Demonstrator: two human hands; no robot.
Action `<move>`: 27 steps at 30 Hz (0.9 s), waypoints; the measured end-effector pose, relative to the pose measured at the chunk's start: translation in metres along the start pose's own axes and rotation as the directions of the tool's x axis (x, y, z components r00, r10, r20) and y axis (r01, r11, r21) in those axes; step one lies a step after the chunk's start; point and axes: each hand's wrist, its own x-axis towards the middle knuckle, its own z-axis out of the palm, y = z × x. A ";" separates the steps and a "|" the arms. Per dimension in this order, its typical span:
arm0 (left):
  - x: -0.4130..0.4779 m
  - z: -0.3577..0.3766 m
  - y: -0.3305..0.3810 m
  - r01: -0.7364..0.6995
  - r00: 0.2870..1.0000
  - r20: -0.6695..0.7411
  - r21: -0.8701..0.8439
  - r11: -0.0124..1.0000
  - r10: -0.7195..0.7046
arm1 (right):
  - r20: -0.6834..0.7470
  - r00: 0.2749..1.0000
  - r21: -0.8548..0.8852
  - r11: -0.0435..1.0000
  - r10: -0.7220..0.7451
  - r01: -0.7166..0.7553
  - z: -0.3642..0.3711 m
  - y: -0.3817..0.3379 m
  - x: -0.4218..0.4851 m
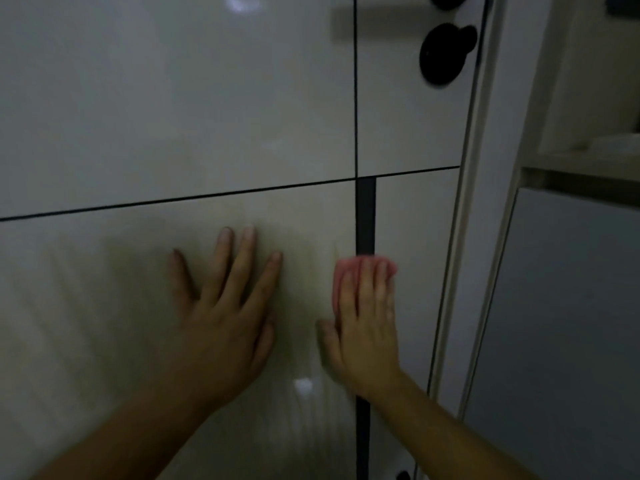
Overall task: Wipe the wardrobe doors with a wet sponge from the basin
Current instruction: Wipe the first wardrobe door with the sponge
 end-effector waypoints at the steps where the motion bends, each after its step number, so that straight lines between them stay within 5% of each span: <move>1: -0.001 -0.001 -0.001 -0.003 1.000 0.000 -0.014 1.000 0.003 | 0.007 0.999 -0.021 0.999 -0.036 0.036 0.003 0.001 -0.008; 7: -0.022 -0.010 -0.017 0.095 0.995 -0.007 -0.036 0.995 -0.096 | -0.199 0.975 0.057 0.994 0.102 -0.093 -0.025 -0.031 0.098; 10: -0.037 -0.011 -0.028 0.206 0.978 -0.010 -0.028 0.978 -0.206 | -0.086 0.981 -0.043 0.984 -0.177 0.174 -0.008 -0.045 0.068; 13: -0.046 -0.012 -0.042 0.235 0.972 0.001 0.005 0.972 -0.235 | 0.021 0.892 -0.103 0.886 -0.452 0.452 0.001 -0.037 0.036; 19: -0.049 -0.011 -0.053 0.188 0.982 0.000 0.012 0.982 -0.188 | -0.148 0.970 -0.081 0.980 -0.193 0.183 -0.025 -0.067 0.117; 24: -0.061 -0.019 -0.066 0.218 0.976 -0.025 -0.022 0.976 -0.218 | 0.066 0.791 -0.144 0.779 -0.608 0.611 0.002 -0.067 0.055; 27: -0.072 -0.023 -0.089 0.368 0.928 -0.046 -0.023 0.929 -0.369 | -0.013 0.869 -0.181 0.856 -0.495 0.485 -0.007 -0.080 0.087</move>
